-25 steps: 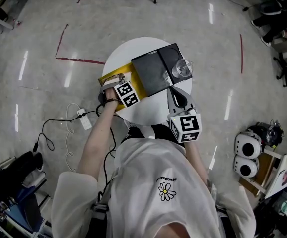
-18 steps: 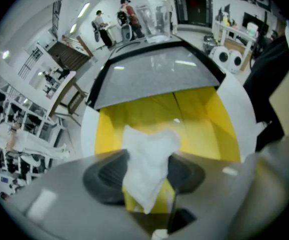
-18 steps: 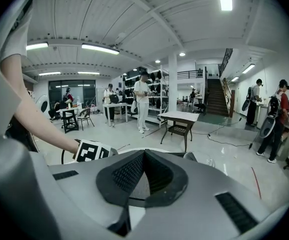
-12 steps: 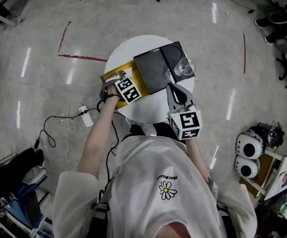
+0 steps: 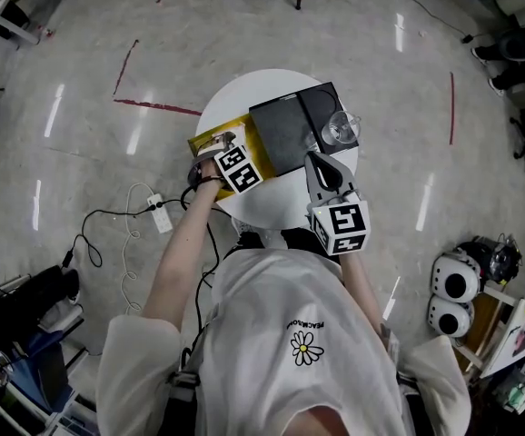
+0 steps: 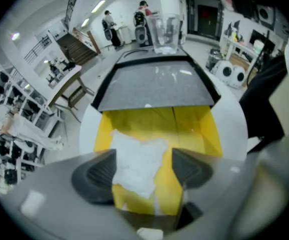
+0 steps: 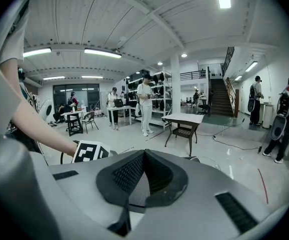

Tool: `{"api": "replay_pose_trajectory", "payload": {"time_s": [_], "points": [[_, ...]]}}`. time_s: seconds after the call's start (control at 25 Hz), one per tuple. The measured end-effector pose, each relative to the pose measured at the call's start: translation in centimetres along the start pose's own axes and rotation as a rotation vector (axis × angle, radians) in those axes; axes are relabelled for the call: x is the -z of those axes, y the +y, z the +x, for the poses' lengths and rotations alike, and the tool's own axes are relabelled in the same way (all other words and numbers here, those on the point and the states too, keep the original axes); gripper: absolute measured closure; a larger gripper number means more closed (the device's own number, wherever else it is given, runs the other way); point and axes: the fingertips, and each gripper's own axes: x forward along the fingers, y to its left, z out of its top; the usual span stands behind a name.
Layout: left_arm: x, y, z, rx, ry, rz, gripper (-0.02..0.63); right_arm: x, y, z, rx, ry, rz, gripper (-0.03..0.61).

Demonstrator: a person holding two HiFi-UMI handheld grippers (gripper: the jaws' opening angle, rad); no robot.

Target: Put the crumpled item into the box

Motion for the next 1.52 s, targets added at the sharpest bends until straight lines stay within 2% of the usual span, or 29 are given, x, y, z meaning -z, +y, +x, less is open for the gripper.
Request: {"api": "replay_pose_trajectory", "payload": {"time_s": [0.16,0.4,0.68,0.84,0.96,1.12,1.24,1.4,1.52], "points": [[-1.6,1.7,-1.9,-0.049,-0.047,-0.036,0.288,-0.4,0.2,0.2,-0.023,-0.012,-0.001,0.578],[-3.7,6.7,-6.6,-0.202,-0.131,-0.119,0.313,-1.0,1.3,1.1,-0.069,-0.025,-0.032,0.578],[-4.7,11.7,-14.3,-0.403,-0.278,-0.269,0.467,-2.5,2.9,2.0,-0.135,-0.066,-0.057,0.578],[-4.9,12.9,-19.1,-0.517,-0.393,-0.369,0.605,-3.0,3.5,2.6,-0.145,-0.075,-0.071,0.578],[-4.7,12.7,-22.3,-0.574,-0.472,-0.434,0.612,-3.2,3.9,3.1,-0.161,-0.067,-0.073,0.578],[-3.8,11.7,-25.2,-0.667,-0.531,-0.481,0.612,-3.4,4.8,3.5,-0.172,-0.064,-0.107,0.578],[-2.7,10.4,-27.1,-0.714,-0.591,-0.583,0.614,-3.6,5.4,3.7,-0.181,-0.065,-0.116,0.578],[-1.2,8.5,-28.8,-0.727,-0.703,-0.737,0.614,-4.1,5.9,3.8,-0.19,-0.079,-0.098,0.578],[0.1,7.5,-29.7,-0.754,-0.771,-0.819,0.614,-4.5,6.3,4.0,-0.195,-0.086,-0.078,0.578]]}}
